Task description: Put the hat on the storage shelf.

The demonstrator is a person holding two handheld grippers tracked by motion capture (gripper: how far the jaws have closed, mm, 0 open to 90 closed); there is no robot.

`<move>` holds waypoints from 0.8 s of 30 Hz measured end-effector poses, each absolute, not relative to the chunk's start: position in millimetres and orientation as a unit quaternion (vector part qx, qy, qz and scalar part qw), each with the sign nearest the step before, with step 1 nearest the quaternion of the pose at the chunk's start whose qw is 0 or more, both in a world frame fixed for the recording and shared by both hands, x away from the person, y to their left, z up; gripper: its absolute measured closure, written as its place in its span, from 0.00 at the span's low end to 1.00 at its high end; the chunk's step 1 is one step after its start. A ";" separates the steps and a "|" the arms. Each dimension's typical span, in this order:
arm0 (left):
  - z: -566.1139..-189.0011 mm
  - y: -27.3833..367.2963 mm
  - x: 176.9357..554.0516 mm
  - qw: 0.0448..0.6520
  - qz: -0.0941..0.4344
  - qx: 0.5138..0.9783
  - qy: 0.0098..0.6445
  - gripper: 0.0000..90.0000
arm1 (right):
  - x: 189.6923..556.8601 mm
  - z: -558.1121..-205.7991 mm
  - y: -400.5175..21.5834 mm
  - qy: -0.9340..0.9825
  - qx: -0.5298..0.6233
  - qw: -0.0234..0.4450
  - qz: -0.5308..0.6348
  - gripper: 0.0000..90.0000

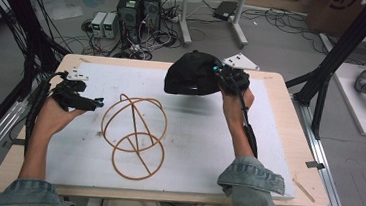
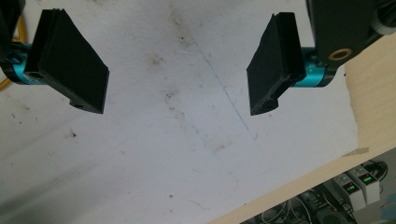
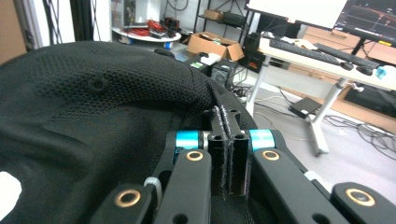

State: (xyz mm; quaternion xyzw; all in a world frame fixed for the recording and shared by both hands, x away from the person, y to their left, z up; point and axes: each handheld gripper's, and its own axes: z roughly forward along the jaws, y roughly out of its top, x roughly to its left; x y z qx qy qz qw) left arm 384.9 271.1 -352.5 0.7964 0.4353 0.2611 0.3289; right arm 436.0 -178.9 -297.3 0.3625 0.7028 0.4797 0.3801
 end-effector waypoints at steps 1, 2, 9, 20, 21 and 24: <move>-352.5 270.9 384.8 0.328 0.261 0.797 0.435 0.23 | 436.0 -297.3 -178.9 0.703 0.363 0.380 0.480 1.00; -352.4 270.8 384.9 0.328 0.261 0.797 0.435 0.23 | 435.5 -296.0 -178.8 0.702 0.364 0.380 0.480 1.00; -352.3 271.3 385.2 0.332 0.260 0.795 0.436 0.23 | 429.5 -280.2 -172.8 0.689 0.360 0.376 0.505 1.00; -351.5 273.2 384.7 0.333 0.260 0.793 0.438 0.23 | 421.2 -260.3 -159.3 0.678 0.351 0.360 0.536 1.00; -351.5 273.2 384.7 0.333 0.260 0.793 0.438 0.23 | 421.2 -260.3 -159.3 0.678 0.351 0.360 0.536 1.00; -351.7 272.9 384.6 0.334 0.261 0.792 0.439 0.23 | 415.9 -252.0 -152.3 0.682 0.338 0.359 0.541 1.00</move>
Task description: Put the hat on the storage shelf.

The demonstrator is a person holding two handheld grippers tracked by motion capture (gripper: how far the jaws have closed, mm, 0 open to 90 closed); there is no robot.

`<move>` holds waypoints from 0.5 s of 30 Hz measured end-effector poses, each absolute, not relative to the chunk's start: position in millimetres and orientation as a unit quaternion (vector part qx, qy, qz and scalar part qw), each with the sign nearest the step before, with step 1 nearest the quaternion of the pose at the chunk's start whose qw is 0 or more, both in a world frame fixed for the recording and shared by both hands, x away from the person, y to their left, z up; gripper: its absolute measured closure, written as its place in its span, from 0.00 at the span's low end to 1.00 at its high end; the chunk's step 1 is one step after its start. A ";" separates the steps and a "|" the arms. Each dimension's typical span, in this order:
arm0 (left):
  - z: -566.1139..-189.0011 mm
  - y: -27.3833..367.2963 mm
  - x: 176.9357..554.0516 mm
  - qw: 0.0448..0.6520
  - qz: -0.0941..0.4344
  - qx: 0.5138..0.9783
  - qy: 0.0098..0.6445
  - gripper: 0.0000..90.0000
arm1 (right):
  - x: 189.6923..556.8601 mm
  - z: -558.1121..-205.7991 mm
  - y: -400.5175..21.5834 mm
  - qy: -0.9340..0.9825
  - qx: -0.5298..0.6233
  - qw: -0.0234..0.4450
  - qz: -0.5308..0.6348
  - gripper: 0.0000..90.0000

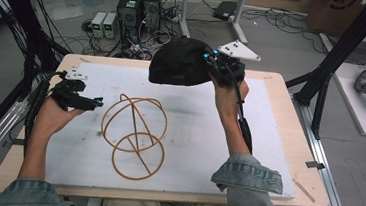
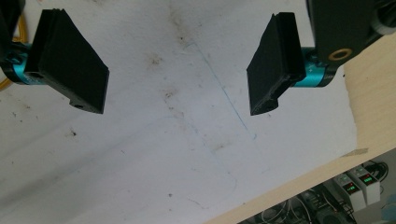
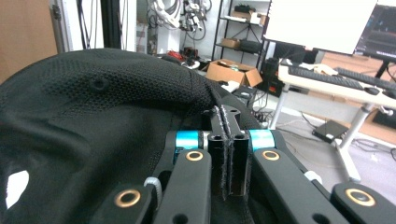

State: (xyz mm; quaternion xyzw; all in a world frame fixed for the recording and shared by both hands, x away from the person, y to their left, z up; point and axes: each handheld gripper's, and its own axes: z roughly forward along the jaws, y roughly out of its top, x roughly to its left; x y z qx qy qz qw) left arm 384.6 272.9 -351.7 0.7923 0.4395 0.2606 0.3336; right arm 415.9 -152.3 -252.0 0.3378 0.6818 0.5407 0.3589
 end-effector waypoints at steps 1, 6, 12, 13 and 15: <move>-351.8 273.0 384.7 0.334 0.261 0.793 0.438 0.23 | 414.0 -249.3 -150.5 0.680 0.336 0.359 0.543 1.00; -351.8 273.4 384.7 0.334 0.261 0.792 0.440 0.23 | 406.5 -240.7 -145.4 0.678 0.327 0.343 0.562 1.00; -351.3 273.2 384.4 0.335 0.261 0.792 0.439 0.23 | 400.2 -233.7 -138.0 0.677 0.319 0.324 0.579 1.00; -351.3 273.4 384.5 0.336 0.260 0.792 0.439 0.23 | 398.9 -233.0 -136.7 0.677 0.316 0.321 0.581 1.00; -350.4 275.2 384.1 0.338 0.260 0.791 0.439 0.23 | 396.0 -231.3 -133.0 0.678 0.306 0.324 0.584 1.00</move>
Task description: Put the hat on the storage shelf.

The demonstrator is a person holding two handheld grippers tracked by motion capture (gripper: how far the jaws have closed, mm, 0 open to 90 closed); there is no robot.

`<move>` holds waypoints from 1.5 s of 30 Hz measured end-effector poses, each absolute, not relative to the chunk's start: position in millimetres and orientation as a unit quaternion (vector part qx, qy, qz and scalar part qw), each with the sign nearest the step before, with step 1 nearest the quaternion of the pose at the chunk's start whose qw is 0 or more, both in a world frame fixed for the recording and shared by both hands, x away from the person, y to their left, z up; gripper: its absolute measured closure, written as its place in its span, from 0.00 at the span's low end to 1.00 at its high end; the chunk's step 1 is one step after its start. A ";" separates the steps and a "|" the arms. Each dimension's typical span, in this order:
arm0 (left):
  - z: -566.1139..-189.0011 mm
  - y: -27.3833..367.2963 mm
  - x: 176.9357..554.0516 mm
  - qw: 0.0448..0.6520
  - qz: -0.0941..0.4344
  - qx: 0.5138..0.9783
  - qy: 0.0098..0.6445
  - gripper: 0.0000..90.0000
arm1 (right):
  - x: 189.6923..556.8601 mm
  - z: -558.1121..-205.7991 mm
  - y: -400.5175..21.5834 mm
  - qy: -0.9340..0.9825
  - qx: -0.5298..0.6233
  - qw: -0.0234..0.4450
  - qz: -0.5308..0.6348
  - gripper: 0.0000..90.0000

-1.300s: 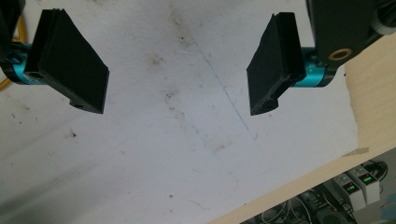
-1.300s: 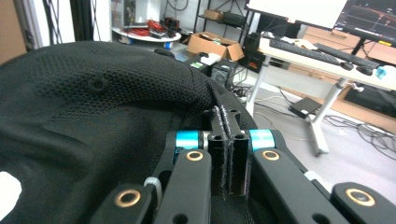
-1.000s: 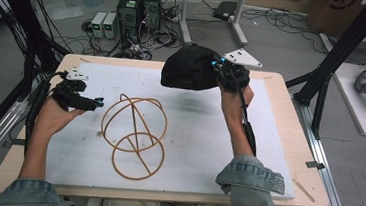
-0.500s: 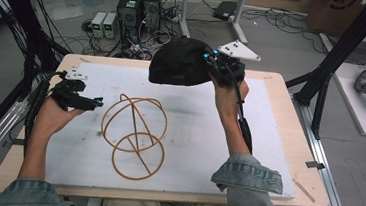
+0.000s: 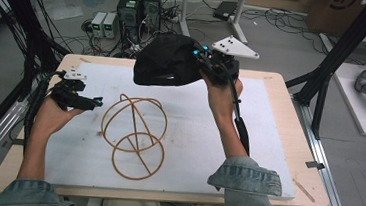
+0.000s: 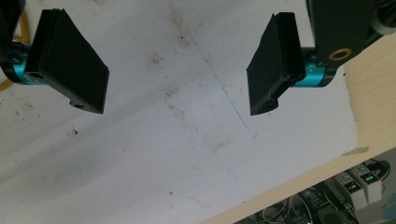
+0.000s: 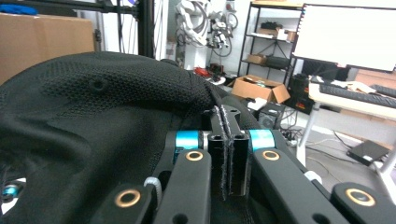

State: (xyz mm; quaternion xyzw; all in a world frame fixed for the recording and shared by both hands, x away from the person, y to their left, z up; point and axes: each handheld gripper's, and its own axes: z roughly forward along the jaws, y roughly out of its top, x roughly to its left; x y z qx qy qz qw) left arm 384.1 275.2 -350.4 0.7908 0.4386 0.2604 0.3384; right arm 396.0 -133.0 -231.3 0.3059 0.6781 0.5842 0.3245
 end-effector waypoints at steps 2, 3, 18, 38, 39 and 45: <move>-350.1 275.9 384.1 0.340 0.259 0.791 0.438 0.23 | 394.7 -230.3 -131.6 0.680 0.302 0.323 0.584 1.00; -350.1 276.4 384.1 0.340 0.260 0.790 0.439 0.23 | 392.8 -228.9 -129.0 0.679 0.298 0.325 0.588 1.00; -351.4 278.6 384.4 0.338 0.260 0.788 0.445 0.23 | 372.8 -221.4 -117.6 0.676 0.277 0.287 0.619 1.00; -350.6 278.4 384.1 0.335 0.260 0.791 0.442 0.23 | 340.4 -215.2 -109.0 0.676 0.237 0.245 0.653 1.00; -350.6 278.4 384.0 0.335 0.260 0.790 0.442 0.24 | 338.9 -215.3 -108.7 0.677 0.234 0.246 0.653 1.00; -350.0 279.6 383.3 0.340 0.260 0.787 0.445 0.24 | 327.4 -222.4 -101.4 0.687 0.215 0.247 0.648 1.00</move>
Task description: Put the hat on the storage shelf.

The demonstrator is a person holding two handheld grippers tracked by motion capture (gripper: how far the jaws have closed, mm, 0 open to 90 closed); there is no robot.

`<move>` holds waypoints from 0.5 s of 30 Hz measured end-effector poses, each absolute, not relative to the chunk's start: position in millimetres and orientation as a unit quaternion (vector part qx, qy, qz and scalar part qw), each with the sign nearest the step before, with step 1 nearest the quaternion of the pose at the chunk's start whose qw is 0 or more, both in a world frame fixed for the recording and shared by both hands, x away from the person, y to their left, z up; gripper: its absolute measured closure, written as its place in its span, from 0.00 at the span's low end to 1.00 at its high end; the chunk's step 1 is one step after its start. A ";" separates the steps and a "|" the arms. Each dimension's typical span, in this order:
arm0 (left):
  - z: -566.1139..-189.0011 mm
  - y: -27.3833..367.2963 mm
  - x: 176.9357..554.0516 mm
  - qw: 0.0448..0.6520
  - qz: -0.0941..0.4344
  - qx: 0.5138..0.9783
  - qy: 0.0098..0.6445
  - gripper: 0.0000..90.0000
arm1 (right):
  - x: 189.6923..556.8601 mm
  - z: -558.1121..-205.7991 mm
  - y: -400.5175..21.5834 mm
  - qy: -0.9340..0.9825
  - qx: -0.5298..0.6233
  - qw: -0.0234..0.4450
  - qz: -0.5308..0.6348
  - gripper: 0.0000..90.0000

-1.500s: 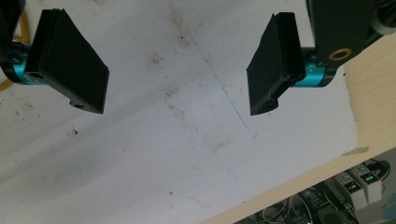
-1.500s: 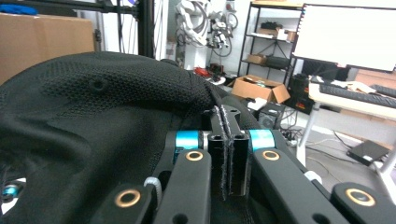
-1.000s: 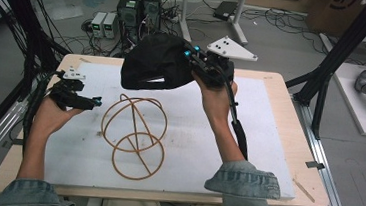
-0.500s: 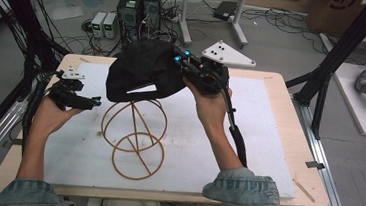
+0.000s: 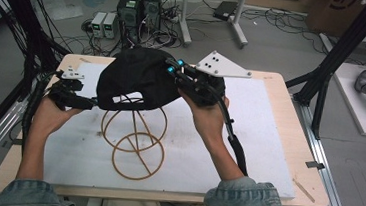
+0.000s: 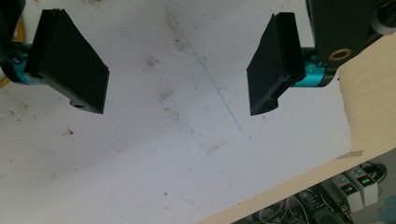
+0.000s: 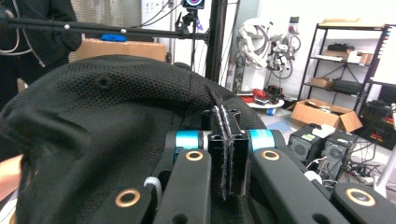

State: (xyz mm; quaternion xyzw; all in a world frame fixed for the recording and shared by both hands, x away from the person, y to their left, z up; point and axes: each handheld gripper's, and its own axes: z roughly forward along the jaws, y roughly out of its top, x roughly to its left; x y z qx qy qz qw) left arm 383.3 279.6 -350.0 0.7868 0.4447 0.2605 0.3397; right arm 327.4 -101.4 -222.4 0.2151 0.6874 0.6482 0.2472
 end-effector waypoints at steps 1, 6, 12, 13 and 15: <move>-349.2 280.5 383.1 0.338 0.261 0.788 0.444 0.23 | 326.0 -223.6 -100.6 0.688 0.214 0.245 0.648 1.00; -349.1 281.1 382.6 0.339 0.261 0.787 0.445 0.24 | 320.7 -231.2 -98.9 0.696 0.204 0.240 0.645 1.00; -349.0 281.2 382.6 0.341 0.261 0.786 0.446 0.23 | 313.5 -237.8 -100.9 0.698 0.187 0.235 0.650 1.00; -348.9 281.2 382.5 0.341 0.261 0.785 0.446 0.23 | 311.8 -238.5 -101.0 0.700 0.184 0.234 0.649 1.00; -348.8 281.3 382.4 0.341 0.261 0.785 0.446 0.23 | 310.6 -239.3 -101.3 0.701 0.180 0.230 0.651 1.00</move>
